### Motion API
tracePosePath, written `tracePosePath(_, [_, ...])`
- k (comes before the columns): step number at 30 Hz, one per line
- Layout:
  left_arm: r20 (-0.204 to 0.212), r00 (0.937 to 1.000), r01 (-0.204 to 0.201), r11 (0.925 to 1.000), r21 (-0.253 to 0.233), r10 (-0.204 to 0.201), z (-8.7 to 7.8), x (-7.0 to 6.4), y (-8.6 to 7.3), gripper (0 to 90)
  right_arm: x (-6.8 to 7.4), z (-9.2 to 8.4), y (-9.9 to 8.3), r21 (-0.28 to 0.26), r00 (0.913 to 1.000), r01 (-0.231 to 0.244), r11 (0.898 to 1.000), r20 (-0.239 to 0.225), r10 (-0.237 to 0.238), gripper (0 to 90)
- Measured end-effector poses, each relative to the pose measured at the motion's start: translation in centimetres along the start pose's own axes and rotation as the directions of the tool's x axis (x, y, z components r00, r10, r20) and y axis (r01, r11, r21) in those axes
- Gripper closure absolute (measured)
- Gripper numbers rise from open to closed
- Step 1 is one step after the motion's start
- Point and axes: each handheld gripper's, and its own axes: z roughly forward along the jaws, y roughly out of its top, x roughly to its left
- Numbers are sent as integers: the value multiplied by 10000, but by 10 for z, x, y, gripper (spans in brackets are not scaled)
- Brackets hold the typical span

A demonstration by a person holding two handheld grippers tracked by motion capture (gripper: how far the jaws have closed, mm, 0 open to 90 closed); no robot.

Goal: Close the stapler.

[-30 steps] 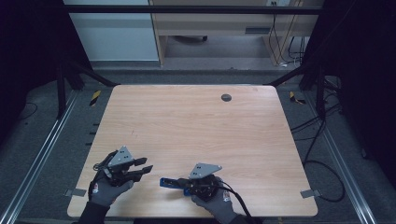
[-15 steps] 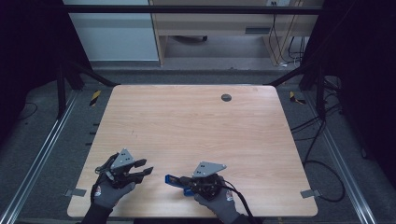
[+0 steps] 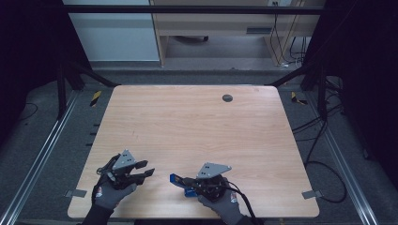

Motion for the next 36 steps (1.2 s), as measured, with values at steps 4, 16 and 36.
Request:
tracePosePath(4, [-38, 10000, -33, 10000, 33, 34, 1, 0, 0, 548, -2, -6, -2, -47, 9999, -79, 10000, 84, 79, 900])
tracePosePath(16, [-50, 10000, 7, 10000, 12, -7, 1, 0, -1, 544, -9, -18, -6, -170, 9994, -271, 9995, 207, 274, 900])
tracePosePath(36, [-242, 9996, 160, 9998, -98, -162, -1, 0, -3, 515, -21, -37, -8, -488, 9967, -590, 9971, 522, 615, 900])
